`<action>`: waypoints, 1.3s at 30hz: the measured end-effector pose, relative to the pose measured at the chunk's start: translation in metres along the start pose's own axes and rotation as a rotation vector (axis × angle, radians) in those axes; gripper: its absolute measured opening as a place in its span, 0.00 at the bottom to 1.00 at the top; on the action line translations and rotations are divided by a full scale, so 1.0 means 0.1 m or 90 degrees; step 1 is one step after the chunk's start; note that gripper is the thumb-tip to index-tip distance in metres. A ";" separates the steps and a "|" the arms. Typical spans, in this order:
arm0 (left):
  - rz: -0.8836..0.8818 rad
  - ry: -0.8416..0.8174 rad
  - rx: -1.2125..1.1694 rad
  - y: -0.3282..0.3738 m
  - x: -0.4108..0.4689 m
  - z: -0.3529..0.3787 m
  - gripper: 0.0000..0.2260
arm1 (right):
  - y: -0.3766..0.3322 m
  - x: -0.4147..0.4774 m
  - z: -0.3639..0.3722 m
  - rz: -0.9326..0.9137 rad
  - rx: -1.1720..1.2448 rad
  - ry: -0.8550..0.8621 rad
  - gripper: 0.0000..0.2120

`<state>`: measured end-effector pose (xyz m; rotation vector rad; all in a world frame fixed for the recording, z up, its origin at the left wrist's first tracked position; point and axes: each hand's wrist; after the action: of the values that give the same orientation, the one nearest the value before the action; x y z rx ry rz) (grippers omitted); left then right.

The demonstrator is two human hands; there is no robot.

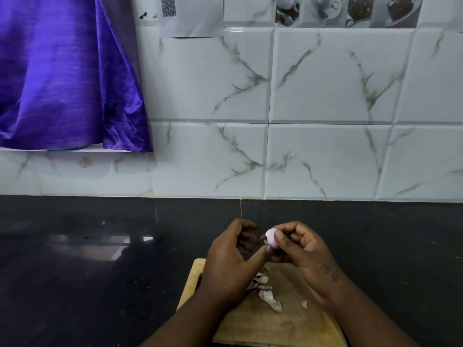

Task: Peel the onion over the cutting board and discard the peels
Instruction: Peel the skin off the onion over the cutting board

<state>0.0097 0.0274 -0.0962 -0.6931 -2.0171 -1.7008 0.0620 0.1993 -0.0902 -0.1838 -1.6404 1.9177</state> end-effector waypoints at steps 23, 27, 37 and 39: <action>0.121 0.054 0.038 -0.03 0.02 -0.01 0.07 | -0.08 -0.07 0.02 -0.002 -0.042 -0.039 0.17; 0.160 0.045 0.080 -0.03 0.02 -0.01 0.08 | -0.08 -0.08 0.02 0.012 -0.028 -0.052 0.16; 0.113 0.014 0.056 -0.03 0.01 -0.01 0.08 | -0.10 -0.05 0.02 0.042 0.002 -0.038 0.07; 0.121 0.004 0.070 -0.02 0.00 -0.02 0.08 | -0.10 -0.05 0.02 0.042 -0.007 -0.040 0.08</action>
<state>0.0082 0.0257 -0.0971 -0.8114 -1.9560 -1.4712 0.0684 0.1953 -0.0821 -0.1861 -1.7048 1.9823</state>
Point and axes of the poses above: each hand's wrist, its own x-axis towards the middle knuckle, its own z-axis out of the palm, y = z × x, and after that the axes turned 13 degrees about y, right-handed
